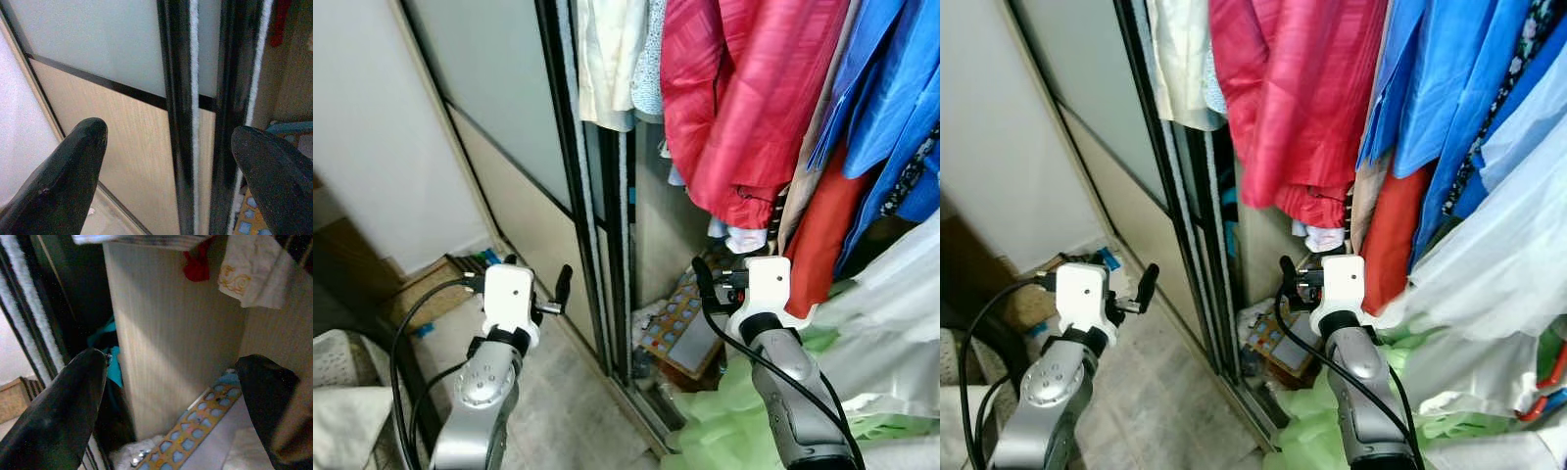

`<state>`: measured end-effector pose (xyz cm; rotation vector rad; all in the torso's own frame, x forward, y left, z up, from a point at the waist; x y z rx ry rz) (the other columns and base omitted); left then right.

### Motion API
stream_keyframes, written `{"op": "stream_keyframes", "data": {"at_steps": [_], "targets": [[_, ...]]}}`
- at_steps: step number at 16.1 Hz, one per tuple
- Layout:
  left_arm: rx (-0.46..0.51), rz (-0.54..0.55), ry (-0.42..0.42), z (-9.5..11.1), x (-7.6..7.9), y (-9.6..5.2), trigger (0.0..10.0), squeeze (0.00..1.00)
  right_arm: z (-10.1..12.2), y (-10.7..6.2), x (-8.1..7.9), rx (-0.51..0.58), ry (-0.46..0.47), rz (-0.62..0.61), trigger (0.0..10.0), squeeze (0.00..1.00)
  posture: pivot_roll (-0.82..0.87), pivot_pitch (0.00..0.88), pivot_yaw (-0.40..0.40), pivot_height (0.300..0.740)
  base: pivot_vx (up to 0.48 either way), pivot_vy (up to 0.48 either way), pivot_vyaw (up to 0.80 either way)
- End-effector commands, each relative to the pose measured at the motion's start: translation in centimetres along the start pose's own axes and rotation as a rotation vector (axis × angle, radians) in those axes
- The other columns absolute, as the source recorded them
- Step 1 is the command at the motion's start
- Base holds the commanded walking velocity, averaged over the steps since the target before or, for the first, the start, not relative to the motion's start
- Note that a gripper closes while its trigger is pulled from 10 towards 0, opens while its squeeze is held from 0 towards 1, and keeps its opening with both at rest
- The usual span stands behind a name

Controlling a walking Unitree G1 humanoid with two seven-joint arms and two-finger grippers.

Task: Clean up the room

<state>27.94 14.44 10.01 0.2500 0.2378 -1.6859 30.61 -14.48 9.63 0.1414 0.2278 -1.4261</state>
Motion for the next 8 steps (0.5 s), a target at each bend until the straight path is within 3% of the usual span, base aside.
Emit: {"op": "stream_keyframes", "data": {"at_steps": [1, 3, 6, 8], "targets": [[-0.004, 0.024, 0.019, -0.3, -0.4, -0.6, 10.0, 0.0, -0.2, -0.3, -0.2, -0.006, -0.021, 0.02, 10.0, 0.0, -0.01, 0.0, 0.029, 0.74, 0.0, 0.0, 0.0], [-0.051, 0.085, 0.009, -1.5, -0.9, -1.4, 10.0, 0.0, -0.6, -0.7, -0.5, -0.017, -0.046, 0.035, 10.0, 0.0, 0.02, 0.0, -0.006, 0.74, 0.0, 0.0, 0.63], [-0.019, 0.128, 0.021, -0.7, -1.0, -0.7, 10.0, 0.0, -0.5, -0.1, -0.3, -0.021, -0.041, 0.033, 10.0, 0.0, 0.06, 0.0, -0.051, 0.74, 0.0, 0.0, 0.8], [-0.024, 0.13, 0.011, -0.8, -1.5, -1.4, 10.0, 0.0, 0.3, 0.1, -0.6, -0.002, -0.043, 0.039, 10.0, 0.0, 0.06, 0.0, -0.069, 0.74, 0.0, 0.0, 0.0]]}}
Point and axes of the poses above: a point about 5 cm out from each wrist's last joint towards the gripper, its own y axis pointing out of the wrist towards the gripper, its own z axis along the axis of the wrist's last joint, x = y × z, the point moved 2 cm from there along y, pointing out of the wrist towards the gripper, and after that the axes turned 14 degrees about y, right-handed, at the moved point
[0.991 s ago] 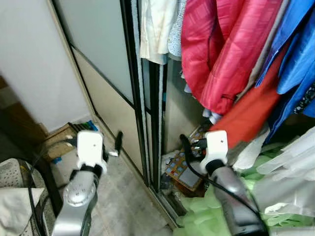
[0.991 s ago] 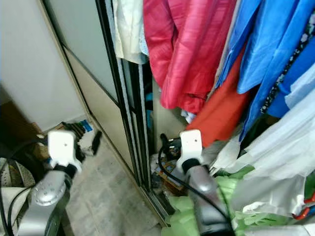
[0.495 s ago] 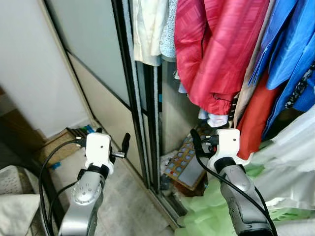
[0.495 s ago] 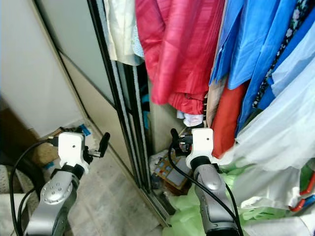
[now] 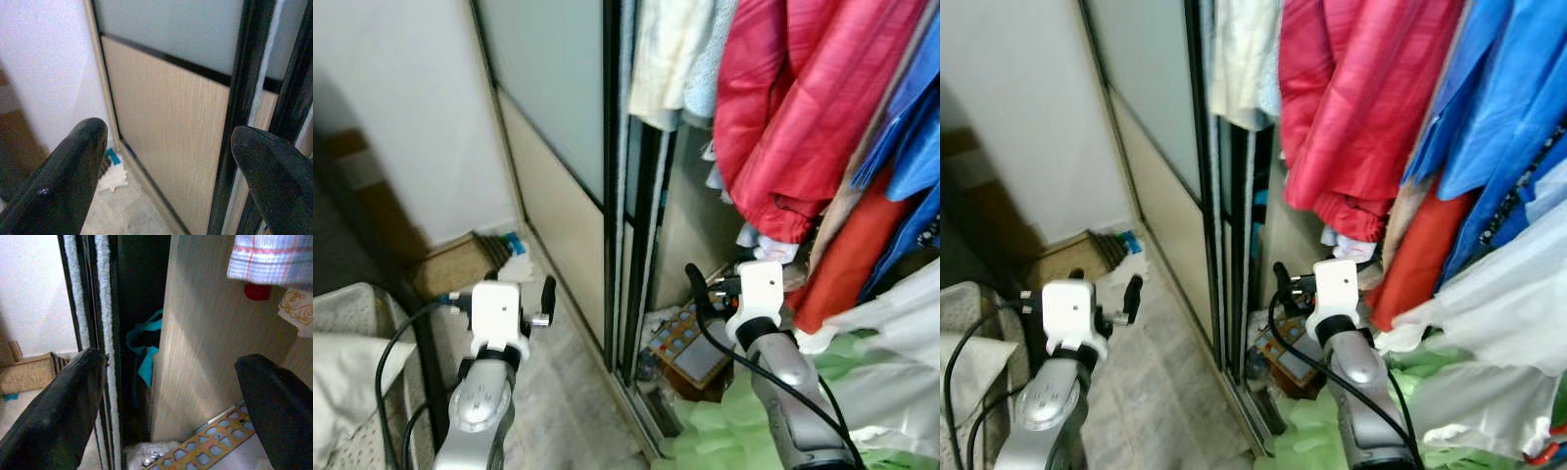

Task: Clean up the room

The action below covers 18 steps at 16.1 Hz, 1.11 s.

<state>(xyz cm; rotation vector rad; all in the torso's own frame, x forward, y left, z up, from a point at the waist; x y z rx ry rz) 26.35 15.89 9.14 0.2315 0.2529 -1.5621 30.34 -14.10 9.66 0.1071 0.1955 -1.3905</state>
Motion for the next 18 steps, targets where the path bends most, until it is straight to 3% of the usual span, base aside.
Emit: {"op": "stream_keyframes", "data": {"at_steps": [1, 3, 6, 12, 15, 18], "targets": [[-0.001, -0.007, -0.002, 0.0, -0.6, -0.8, 10.0, 0.0, 0.6, -0.4, 0.0, 0.013, -0.007, 0.01, 10.0, 0.0, 0.06, 0.0, -0.079, 0.74, 0.0, 0.0, 0.0], [-0.021, 0.004, 0.009, -0.2, -1.6, -2.4, 10.0, 0.0, 0.3, -2.3, 0.4, -0.009, -0.03, 0.014, 10.0, 0.0, 0.06, 0.0, -0.081, 0.74, 0.0, 0.0, 0.0], [-0.054, 0.0, 0.006, -0.6, -2.3, -3.4, 10.0, 0.0, -0.4, -3.3, 0.8, -0.033, -0.003, -0.013, 10.0, 0.0, 0.05, 0.0, -0.057, 0.74, 0.0, 0.0, 0.0], [-0.03, -0.093, 0.028, 0.4, -1.7, -1.6, 10.0, 0.0, -0.5, -2.8, 1.1, 0.009, 0.042, -0.107, 10.0, 0.0, 0.02, 0.0, 0.039, 0.74, 0.0, 0.0, 0.0], [-0.022, -0.102, 0.029, 0.8, -1.6, -0.9, 10.0, 0.0, -0.4, -2.7, 0.7, 0.015, 0.045, -0.105, 10.0, 0.0, 0.02, 0.0, 0.045, 0.74, 0.0, 0.0, 0.0], [-0.029, -0.098, 0.022, 0.8, -1.4, -1.3, 10.0, 0.0, -0.3, -2.5, 0.6, 0.016, 0.027, -0.095, 10.0, 0.0, 0.03, 0.0, 0.032, 0.74, 0.0, 0.0, 0.0]]}}
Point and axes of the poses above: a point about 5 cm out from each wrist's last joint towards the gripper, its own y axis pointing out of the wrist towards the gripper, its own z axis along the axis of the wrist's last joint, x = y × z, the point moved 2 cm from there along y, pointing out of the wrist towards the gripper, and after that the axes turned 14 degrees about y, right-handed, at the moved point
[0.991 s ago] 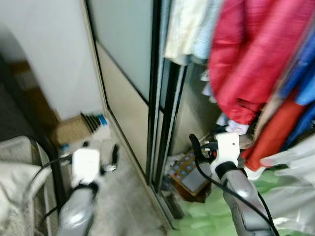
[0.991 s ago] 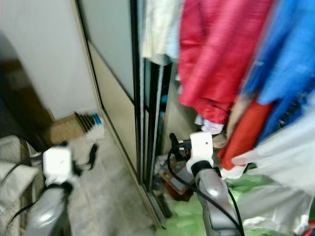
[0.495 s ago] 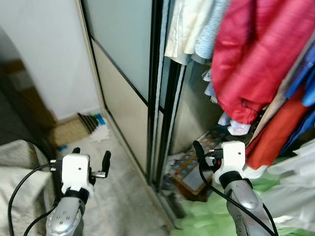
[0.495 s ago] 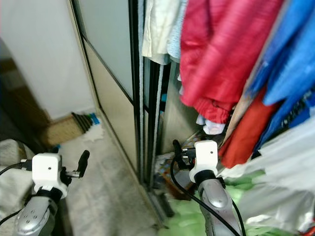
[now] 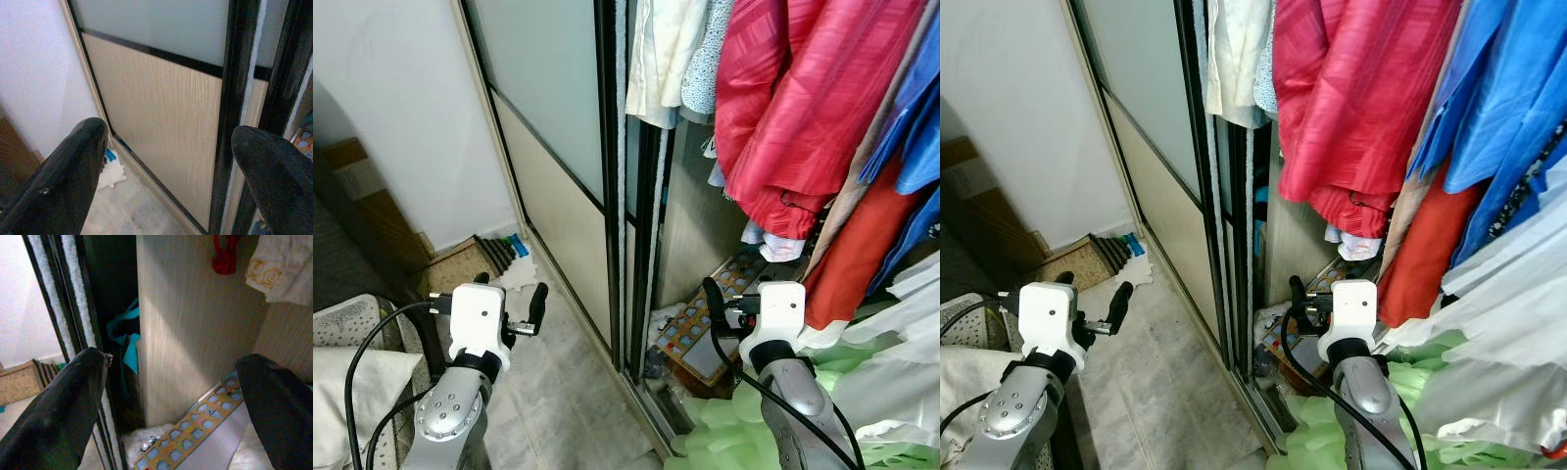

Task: Clean up the room

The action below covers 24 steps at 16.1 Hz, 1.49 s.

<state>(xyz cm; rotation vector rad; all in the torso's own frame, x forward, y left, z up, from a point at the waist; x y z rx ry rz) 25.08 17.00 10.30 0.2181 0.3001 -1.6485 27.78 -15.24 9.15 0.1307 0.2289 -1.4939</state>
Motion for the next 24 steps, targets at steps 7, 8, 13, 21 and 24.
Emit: {"op": "stream_keyframes", "data": {"at_steps": [7, 8, 13, 21, 24], "targets": [[-0.021, 0.022, -0.006, -0.2, 0.4, -0.5, 10.0, 0.0, 0.2, 0.5, -0.5, -0.006, -0.015, 0.037, 10.0, 0.0, 0.04, 0.0, -0.003, 0.74, 0.0, 0.0, 0.8], [-0.018, 0.029, -0.008, -0.2, 0.3, -0.4, 10.0, 0.0, 0.2, 0.5, -0.5, -0.008, -0.018, 0.041, 10.0, 0.0, 0.04, 0.0, -0.006, 0.74, 0.0, 0.0, 0.8], [-0.015, 0.033, -0.013, -0.1, 0.6, -0.3, 10.0, 0.0, 0.3, 0.5, -0.4, -0.013, -0.032, 0.054, 10.0, 0.0, 0.03, 0.0, -0.019, 0.74, 0.0, 0.0, 0.8], [-0.017, 0.043, -0.014, -0.3, 1.0, -0.4, 10.0, 0.0, 0.5, 0.6, -0.4, -0.019, -0.049, 0.078, 10.0, 0.0, 0.03, 0.0, -0.035, 0.74, 0.0, 0.0, 0.8], [-0.014, 0.044, -0.01, -0.3, 1.0, -0.4, 10.0, 0.0, 0.4, 0.6, -0.5, -0.024, -0.053, 0.086, 10.0, 0.0, 0.03, 0.0, -0.037, 0.74, 0.0, 0.0, 0.8]]}}
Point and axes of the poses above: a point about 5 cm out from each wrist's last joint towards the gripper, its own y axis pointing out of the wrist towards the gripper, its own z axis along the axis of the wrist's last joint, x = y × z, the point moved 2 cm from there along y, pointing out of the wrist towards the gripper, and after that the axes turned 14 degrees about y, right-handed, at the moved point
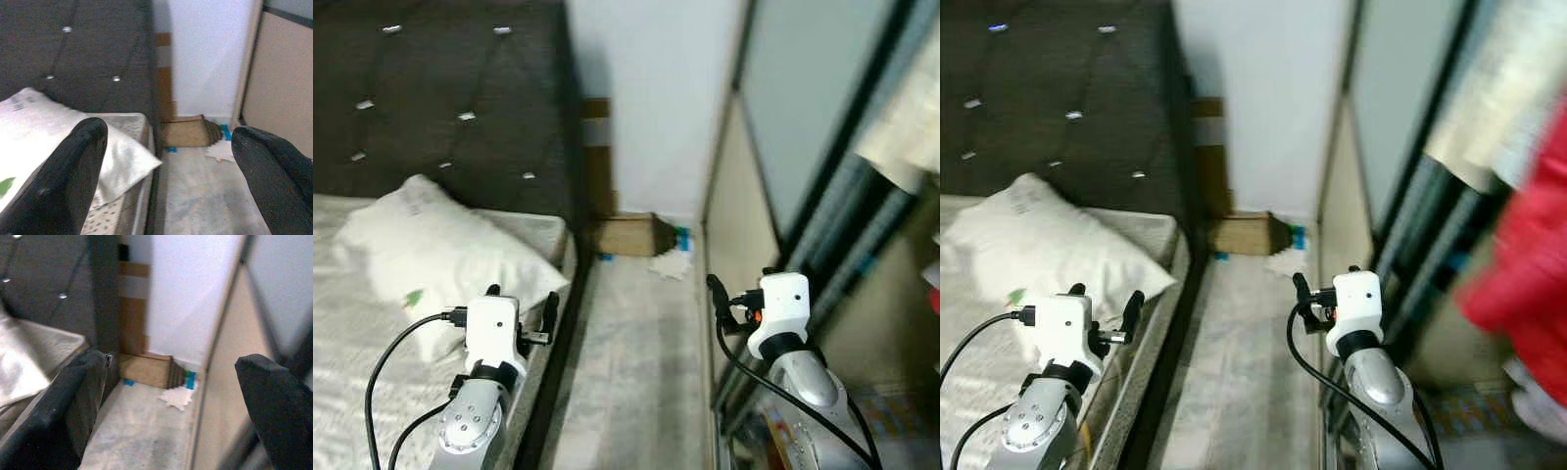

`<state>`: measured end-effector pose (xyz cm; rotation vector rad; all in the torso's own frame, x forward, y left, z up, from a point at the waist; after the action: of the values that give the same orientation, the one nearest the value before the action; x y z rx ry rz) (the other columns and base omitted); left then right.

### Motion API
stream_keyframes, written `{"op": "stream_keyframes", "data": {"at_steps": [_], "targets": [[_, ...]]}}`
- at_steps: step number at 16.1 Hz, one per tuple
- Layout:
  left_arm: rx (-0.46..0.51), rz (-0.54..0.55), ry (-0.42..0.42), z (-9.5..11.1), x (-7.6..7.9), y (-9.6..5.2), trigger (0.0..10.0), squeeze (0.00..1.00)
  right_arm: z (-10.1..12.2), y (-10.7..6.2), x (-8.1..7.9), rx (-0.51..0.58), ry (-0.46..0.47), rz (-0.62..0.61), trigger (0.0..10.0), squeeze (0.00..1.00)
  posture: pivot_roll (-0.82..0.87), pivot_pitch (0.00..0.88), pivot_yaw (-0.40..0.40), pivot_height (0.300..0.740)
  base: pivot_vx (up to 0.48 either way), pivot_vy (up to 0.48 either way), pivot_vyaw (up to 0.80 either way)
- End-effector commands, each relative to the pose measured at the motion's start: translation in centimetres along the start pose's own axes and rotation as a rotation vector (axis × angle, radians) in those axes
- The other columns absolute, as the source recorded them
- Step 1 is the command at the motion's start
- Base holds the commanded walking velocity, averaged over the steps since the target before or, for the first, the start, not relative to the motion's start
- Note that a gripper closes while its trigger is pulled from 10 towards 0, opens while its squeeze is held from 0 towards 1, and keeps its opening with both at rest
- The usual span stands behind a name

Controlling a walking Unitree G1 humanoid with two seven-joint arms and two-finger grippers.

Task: Clean up the room

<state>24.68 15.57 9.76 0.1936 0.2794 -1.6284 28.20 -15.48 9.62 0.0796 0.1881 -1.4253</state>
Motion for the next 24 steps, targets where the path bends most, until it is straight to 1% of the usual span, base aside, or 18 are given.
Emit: {"op": "stream_keyframes", "data": {"at_steps": [1, 15, 24], "targets": [[-0.008, 0.024, 0.019, -0.17, -0.57, -0.13, 10.0, 0.0, -0.08, 0.31, -0.71, -0.007, 0.005, 0.02, 10.0, 0.0, 0.03, 0.0, -0.037, 0.74, 0.0, 0.0, 0.8], [0.009, 0.024, 0.024, 0.06, -0.52, 0.19, 10.0, 0.0, -0.13, 0.83, -1.13, -0.005, 0.007, 0.047, 10.0, 0.0, 0.04, 0.0, -0.039, 0.74, 0.0, 0.0, 0.8], [0.006, 0.006, -0.003, 0.02, -0.16, 0.19, 10.0, 0.0, -0.16, 0.67, -1.38, -0.005, 0.008, 0.063, 10.0, 0.0, 0.03, 0.0, -0.039, 0.74, 0.0, 0.0, 0.8]]}}
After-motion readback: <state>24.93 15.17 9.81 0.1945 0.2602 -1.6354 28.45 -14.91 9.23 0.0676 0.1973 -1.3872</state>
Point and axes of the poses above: a point about 5 cm out from each wrist's last joint towards the gripper, its own y axis pointing out of the wrist towards the gripper, its own z axis along the axis of the wrist's last joint, x = y × z, the point moved 2 cm from there along y, pointing out of the wrist towards the gripper, and after that the axes turned 14 degrees about y, right-handed, at the moved point
